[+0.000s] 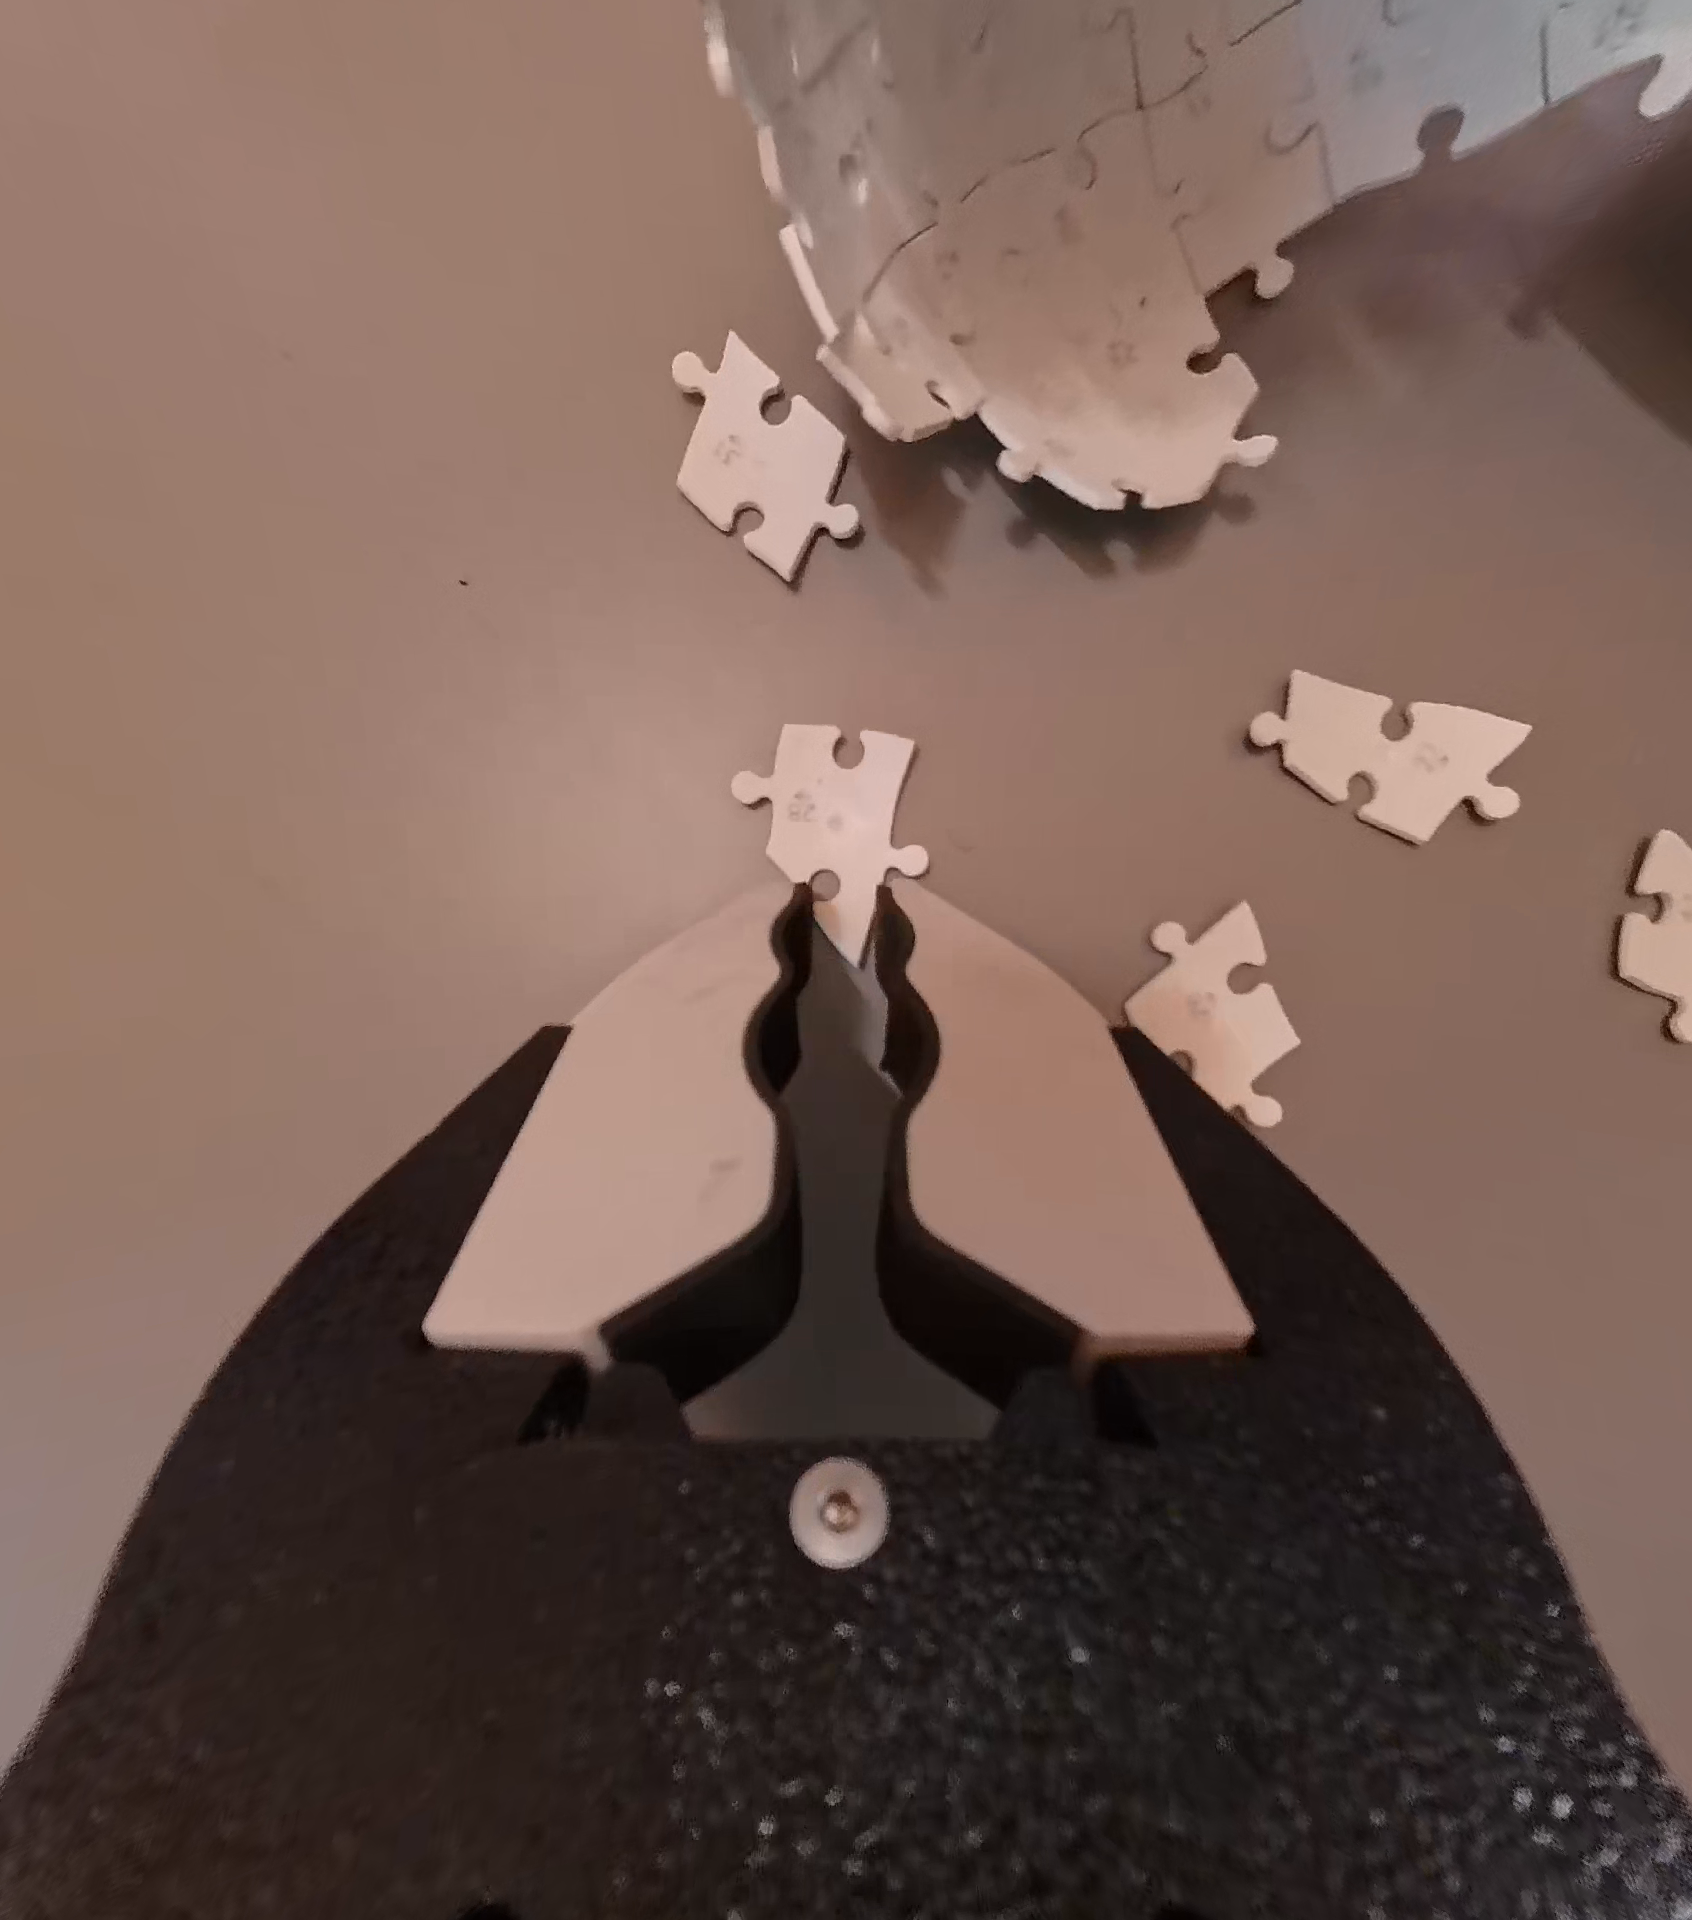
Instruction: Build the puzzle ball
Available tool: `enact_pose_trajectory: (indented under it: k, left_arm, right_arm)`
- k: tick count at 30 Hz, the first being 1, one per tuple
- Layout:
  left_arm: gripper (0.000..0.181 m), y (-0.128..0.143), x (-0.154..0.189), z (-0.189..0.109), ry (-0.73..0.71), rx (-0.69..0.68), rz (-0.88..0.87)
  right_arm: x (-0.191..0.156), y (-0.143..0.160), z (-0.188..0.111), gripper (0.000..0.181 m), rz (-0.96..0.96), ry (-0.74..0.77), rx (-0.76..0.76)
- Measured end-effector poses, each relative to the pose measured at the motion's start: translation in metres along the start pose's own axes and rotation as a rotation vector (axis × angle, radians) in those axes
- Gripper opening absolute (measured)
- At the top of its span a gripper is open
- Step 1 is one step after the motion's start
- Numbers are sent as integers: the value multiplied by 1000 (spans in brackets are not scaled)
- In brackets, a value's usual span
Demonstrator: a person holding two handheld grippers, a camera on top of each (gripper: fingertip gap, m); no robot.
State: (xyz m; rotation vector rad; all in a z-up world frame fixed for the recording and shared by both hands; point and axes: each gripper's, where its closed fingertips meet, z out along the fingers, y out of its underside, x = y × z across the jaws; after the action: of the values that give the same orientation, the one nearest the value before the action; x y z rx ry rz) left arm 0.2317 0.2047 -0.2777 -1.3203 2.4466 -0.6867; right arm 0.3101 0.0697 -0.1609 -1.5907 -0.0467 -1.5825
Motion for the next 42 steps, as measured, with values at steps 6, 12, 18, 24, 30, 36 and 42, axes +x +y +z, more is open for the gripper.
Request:
enact_pose_trajectory:
  k: [6,12,18,24,30,36,42]
  left_arm:
    - [10,-32,38,-18,27,209,-107]
    - [10,-65,75,-4,-12,248,-132]
    - [10,-70,82,24,-39,164,-208]
    - [10,-69,77,31,-84,120,-266]
    - [11,-71,81,35,-62,113,-291]
    - [23,-72,81,28,-81,137,-251]
    - [23,-94,30,-18,-324,372,-75]
  right_arm:
    - [-2,-6,-1,3,-52,5,18]
    - [-2,-6,-4,3,-43,5,15]
    - [-2,-5,-9,3,-7,5,2]
    - [-2,-6,-10,3,-6,5,5]
    - [-2,-8,-11,3,-4,3,10]
    - [-2,-8,-11,3,4,-1,12]
    - [-2,-7,-11,3,13,-2,11]
